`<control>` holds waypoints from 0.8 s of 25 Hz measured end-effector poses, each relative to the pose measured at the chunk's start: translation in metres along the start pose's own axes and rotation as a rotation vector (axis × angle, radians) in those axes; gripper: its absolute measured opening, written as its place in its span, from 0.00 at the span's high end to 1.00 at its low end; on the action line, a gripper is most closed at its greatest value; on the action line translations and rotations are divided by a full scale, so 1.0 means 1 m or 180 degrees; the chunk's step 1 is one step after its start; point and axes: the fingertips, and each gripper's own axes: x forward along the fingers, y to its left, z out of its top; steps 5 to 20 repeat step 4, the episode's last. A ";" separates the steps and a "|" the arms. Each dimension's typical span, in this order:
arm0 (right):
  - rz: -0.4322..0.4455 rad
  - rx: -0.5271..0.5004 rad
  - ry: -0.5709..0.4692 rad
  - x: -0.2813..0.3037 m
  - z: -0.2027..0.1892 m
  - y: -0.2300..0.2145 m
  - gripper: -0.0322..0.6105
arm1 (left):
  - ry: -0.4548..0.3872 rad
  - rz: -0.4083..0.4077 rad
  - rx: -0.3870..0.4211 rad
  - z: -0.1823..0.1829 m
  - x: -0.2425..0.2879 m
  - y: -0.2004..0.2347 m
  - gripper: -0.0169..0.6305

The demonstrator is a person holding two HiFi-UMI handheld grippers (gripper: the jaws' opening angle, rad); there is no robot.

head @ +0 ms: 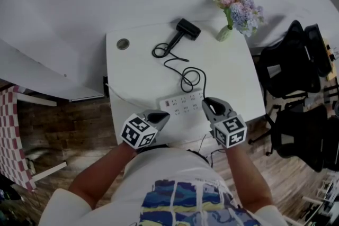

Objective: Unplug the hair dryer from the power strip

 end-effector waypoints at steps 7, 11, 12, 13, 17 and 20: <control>-0.0010 -0.0002 -0.0013 0.002 0.002 -0.004 0.88 | -0.0015 -0.0026 0.0031 0.006 0.003 0.004 0.97; -0.0010 -0.0002 -0.0013 0.002 0.002 -0.004 0.88 | -0.0015 -0.0026 0.0031 0.006 0.003 0.004 0.97; -0.0010 -0.0002 -0.0013 0.002 0.002 -0.004 0.88 | -0.0015 -0.0026 0.0031 0.006 0.003 0.004 0.97; -0.0010 -0.0002 -0.0013 0.002 0.002 -0.004 0.88 | -0.0015 -0.0026 0.0031 0.006 0.003 0.004 0.97; -0.0010 -0.0002 -0.0013 0.002 0.002 -0.004 0.88 | -0.0015 -0.0026 0.0031 0.006 0.003 0.004 0.97; -0.0010 -0.0002 -0.0013 0.002 0.002 -0.004 0.88 | -0.0015 -0.0026 0.0031 0.006 0.003 0.004 0.97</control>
